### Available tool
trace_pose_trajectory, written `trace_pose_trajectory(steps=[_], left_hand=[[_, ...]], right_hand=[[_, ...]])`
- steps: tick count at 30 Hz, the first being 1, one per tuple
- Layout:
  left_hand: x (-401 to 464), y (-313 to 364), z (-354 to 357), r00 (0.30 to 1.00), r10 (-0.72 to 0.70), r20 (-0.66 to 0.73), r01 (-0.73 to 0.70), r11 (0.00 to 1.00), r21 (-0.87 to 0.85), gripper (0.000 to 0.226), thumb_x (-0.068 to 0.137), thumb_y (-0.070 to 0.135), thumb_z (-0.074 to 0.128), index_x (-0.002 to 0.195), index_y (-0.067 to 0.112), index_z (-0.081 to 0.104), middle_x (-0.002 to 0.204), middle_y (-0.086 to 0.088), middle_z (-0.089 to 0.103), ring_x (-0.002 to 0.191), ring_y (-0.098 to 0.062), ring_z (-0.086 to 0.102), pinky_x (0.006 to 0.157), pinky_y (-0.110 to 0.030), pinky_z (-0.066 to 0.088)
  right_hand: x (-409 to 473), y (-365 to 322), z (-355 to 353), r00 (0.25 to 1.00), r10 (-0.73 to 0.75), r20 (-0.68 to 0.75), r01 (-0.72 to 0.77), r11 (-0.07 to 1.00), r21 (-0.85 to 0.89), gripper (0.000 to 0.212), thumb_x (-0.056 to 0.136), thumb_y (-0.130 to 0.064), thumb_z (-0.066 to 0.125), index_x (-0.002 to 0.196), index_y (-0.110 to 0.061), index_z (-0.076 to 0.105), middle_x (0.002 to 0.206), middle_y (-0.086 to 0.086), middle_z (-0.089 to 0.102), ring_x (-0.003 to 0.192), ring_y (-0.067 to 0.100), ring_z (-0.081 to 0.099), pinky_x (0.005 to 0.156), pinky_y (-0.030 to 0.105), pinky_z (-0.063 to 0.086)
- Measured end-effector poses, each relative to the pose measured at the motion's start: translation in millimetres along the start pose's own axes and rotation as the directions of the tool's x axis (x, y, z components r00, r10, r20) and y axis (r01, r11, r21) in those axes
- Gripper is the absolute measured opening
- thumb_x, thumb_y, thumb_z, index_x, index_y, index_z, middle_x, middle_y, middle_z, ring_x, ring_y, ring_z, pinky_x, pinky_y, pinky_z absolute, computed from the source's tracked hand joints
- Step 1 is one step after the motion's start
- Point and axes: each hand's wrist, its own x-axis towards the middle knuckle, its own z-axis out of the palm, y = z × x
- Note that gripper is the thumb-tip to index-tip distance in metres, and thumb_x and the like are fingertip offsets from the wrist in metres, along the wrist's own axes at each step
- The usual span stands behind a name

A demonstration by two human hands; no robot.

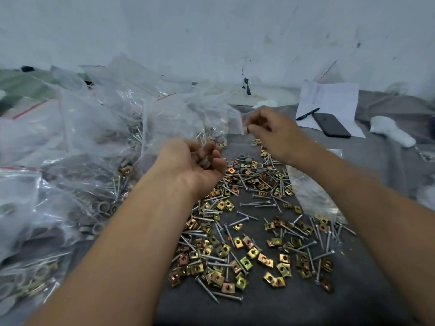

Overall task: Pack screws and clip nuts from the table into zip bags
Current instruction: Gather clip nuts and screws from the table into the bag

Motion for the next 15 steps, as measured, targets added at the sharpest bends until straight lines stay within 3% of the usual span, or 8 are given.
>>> trace_pose_trajectory(steps=[4,7,9,11,13,15], left_hand=[[1,-5,5,0.994,-0.096,0.042,0.092,0.992,0.084,0.034,0.110,0.019,0.035,0.109,-0.005,0.059,0.102,-0.022,0.056,0.077,-0.024,0.052,0.061,-0.030,0.044],[1,-9,8,0.989,-0.111,0.099,0.108,0.993,0.036,0.030,0.110,0.012,0.034,0.109,-0.003,0.060,0.091,-0.019,0.061,0.074,-0.024,0.055,0.064,-0.029,0.044],[1,-10,6,0.990,-0.101,0.096,0.102,0.995,-0.015,0.030,0.112,0.008,0.030,0.112,-0.006,0.056,0.091,-0.020,0.060,0.071,-0.022,0.054,0.062,-0.026,0.042],[2,-7,2,0.996,-0.060,0.070,0.065,0.996,-0.063,0.031,0.113,0.006,0.029,0.113,-0.010,0.055,0.091,-0.022,0.059,0.070,-0.021,0.053,0.059,-0.024,0.041],[2,-3,-1,0.998,-0.008,0.067,0.013,0.998,-0.068,0.032,0.113,0.007,0.031,0.111,-0.011,0.057,0.099,-0.025,0.062,0.075,-0.023,0.057,0.061,-0.025,0.045],[-1,-2,0,0.995,0.023,0.094,-0.019,0.999,-0.042,0.033,0.113,0.009,0.035,0.109,-0.013,0.059,0.113,-0.030,0.065,0.083,-0.029,0.063,0.069,-0.028,0.052]], right_hand=[[-9,-39,0,0.964,-0.213,0.157,0.196,0.974,0.115,0.012,0.094,-0.004,0.071,0.099,-0.014,0.074,0.088,-0.008,0.074,0.079,0.000,0.067,0.075,0.014,0.052],[-18,-42,8,0.957,-0.207,0.204,0.181,0.973,0.142,0.019,0.097,-0.001,0.065,0.107,-0.010,0.078,0.088,-0.007,0.076,0.073,-0.002,0.069,0.074,0.014,0.054],[-18,-31,5,0.977,-0.163,0.135,0.142,0.978,0.154,0.024,0.103,-0.002,0.056,0.116,-0.008,0.075,0.101,-0.002,0.077,0.091,0.003,0.071,0.087,0.023,0.056],[-14,-12,0,0.996,-0.078,0.050,0.077,0.997,0.032,0.026,0.106,-0.008,0.053,0.121,-0.012,0.074,0.112,-0.001,0.075,0.102,0.011,0.070,0.092,0.031,0.055],[-12,9,1,0.997,0.030,0.067,-0.016,0.979,-0.205,0.025,0.106,-0.018,0.055,0.123,-0.020,0.073,0.115,-0.004,0.074,0.095,0.010,0.065,0.078,0.029,0.050],[-14,26,11,0.984,0.117,0.135,-0.066,0.940,-0.335,0.023,0.103,-0.027,0.061,0.122,-0.023,0.074,0.112,-0.003,0.074,0.082,0.006,0.058,0.067,0.024,0.041]])
